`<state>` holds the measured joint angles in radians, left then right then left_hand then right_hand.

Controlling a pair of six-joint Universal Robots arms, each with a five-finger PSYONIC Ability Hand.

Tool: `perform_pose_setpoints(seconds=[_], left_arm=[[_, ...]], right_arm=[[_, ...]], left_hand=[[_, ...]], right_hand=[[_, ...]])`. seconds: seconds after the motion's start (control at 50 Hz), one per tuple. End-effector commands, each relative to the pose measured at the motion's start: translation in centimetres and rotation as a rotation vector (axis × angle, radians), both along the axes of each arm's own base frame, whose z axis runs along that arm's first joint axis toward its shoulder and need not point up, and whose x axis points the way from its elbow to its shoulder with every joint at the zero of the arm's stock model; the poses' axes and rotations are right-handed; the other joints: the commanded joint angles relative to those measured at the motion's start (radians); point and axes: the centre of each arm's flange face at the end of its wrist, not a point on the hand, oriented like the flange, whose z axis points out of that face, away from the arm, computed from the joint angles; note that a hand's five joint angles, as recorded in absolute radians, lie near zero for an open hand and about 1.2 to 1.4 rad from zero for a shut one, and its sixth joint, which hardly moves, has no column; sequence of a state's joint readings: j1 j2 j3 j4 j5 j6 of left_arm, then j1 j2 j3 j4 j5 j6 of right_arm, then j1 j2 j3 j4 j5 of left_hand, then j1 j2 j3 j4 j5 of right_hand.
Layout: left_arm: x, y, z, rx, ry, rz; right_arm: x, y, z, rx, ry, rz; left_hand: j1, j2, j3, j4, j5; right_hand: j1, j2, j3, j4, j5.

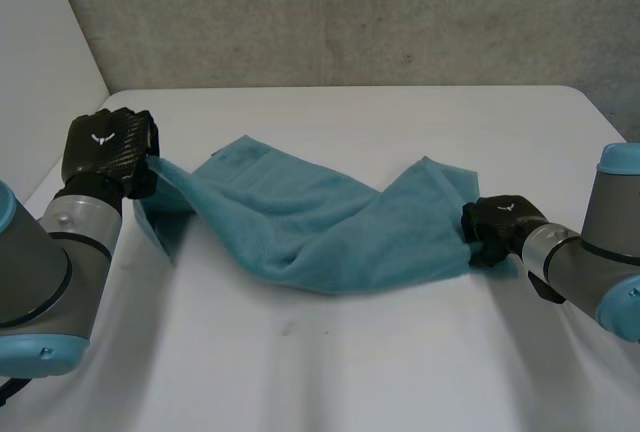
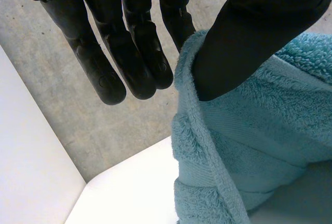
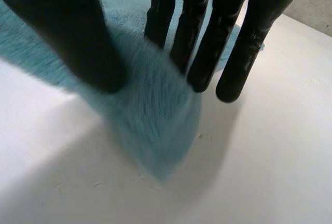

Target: Fold the laundry

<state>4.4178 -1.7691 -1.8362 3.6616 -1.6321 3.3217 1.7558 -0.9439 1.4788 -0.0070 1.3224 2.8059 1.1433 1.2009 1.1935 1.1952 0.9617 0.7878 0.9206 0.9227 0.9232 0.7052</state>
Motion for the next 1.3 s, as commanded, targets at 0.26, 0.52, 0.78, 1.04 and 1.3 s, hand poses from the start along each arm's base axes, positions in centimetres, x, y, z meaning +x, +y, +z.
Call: perform_pose_setpoints(seconds=[0.26,0.52,0.78,1.04,1.3], left_arm=[[1.0,2.6,7.3,-0.117,0.018,0.007],[2.1,5.2,10.8,-0.125,-0.175,-0.055],[0.6,-1.2,-1.4,0.207,-0.402,-0.109],[-0.7,-9.7,18.8,-0.589,-0.167,0.128],[-0.2,-7.7,13.6,-0.444,-0.153,0.119]], right_arm=[[-1.9,3.2,17.8,-0.364,-0.045,-0.032],[-4.3,7.4,20.1,-0.278,0.400,0.109],[-1.2,3.4,10.4,0.003,0.459,0.237],[1.6,-5.6,29.6,-0.882,-0.174,-0.243],[1.9,-3.4,22.7,-0.681,-0.023,-0.146]], left_hand=[[0.253,0.195,0.203,0.201,0.260],[0.253,0.195,0.203,0.201,0.260],[0.253,0.195,0.203,0.201,0.260],[0.253,0.195,0.203,0.201,0.260],[0.253,0.195,0.203,0.201,0.260]], right_hand=[[0.608,0.476,0.474,0.473,0.517],[0.608,0.476,0.474,0.473,0.517],[0.608,0.476,0.474,0.473,0.517],[0.608,0.476,0.474,0.473,0.517],[0.608,0.476,0.474,0.473,0.517]])
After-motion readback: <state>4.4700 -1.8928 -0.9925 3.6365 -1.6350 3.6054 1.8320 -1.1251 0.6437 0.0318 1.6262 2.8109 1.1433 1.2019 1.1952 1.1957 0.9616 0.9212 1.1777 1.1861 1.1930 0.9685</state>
